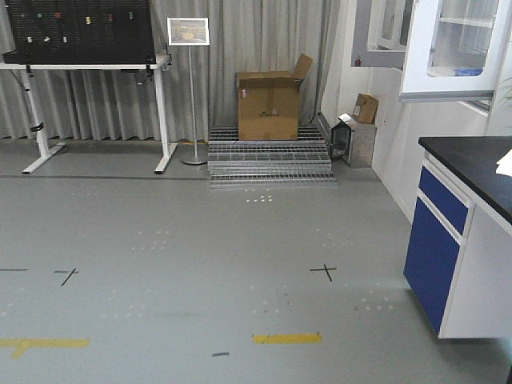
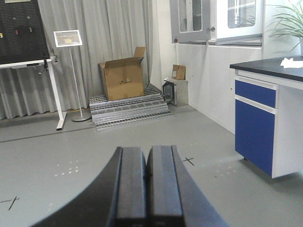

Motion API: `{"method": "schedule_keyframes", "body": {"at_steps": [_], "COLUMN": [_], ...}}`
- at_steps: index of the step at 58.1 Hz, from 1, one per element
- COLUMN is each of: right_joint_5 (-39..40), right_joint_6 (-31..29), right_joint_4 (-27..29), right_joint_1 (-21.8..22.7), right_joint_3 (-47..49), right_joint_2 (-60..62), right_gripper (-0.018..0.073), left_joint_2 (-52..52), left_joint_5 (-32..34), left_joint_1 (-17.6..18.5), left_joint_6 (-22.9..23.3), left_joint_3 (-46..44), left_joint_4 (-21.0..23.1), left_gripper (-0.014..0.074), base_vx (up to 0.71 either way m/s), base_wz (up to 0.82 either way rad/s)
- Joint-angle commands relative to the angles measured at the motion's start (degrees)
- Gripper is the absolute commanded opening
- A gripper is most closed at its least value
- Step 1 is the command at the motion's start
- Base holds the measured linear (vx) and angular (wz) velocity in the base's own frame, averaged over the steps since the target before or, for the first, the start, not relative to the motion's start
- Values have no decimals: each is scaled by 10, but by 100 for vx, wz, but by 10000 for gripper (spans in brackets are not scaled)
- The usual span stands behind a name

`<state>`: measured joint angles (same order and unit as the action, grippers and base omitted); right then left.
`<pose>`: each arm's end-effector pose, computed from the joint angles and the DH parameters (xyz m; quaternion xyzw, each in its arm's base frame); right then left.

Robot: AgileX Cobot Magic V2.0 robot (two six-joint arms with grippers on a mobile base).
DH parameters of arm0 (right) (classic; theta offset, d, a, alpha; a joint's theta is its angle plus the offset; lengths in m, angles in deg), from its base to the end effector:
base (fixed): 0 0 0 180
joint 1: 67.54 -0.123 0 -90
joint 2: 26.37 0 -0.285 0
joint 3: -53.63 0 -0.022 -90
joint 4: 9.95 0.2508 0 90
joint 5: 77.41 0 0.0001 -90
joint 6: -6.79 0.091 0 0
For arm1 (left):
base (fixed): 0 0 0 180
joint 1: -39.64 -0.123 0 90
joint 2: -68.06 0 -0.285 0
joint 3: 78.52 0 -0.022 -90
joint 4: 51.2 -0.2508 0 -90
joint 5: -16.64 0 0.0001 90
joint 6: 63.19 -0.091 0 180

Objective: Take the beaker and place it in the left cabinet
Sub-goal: 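Drive the base to the open white cabinet with the blue tray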

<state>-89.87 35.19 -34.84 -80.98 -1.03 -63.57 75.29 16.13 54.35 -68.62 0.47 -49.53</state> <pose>0.1114 0.0181 0.2884 -0.0361 0.7825 0.0590 0.6188 0.0551 -0.0145 0.2024 0.1103 0.6777 -0.0695 0.7237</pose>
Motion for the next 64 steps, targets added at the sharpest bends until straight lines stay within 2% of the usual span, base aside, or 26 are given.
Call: {"method": "schedule_keyframes", "body": {"at_steps": [1,23,64], "right_joint_5": [43,43,42], "right_joint_6": [-5,-5,-5], "right_joint_4": [-8,-8,-8], "right_joint_1": [0,0,0], "right_joint_3": [18,18,18], "right_joint_2": [0,0,0], "right_gripper": [-3,-3,-3], "left_joint_2": [-10,-10,-10], "left_joint_5": [48,48,49], "left_joint_1": [2,2,2], "left_joint_6": [2,2,2], "left_joint_3": [9,9,9], "left_joint_4": [4,4,4], "left_gripper": [1,1,1], "base_vx": [64,65,65], "base_wz": [-12,-3,14]}}
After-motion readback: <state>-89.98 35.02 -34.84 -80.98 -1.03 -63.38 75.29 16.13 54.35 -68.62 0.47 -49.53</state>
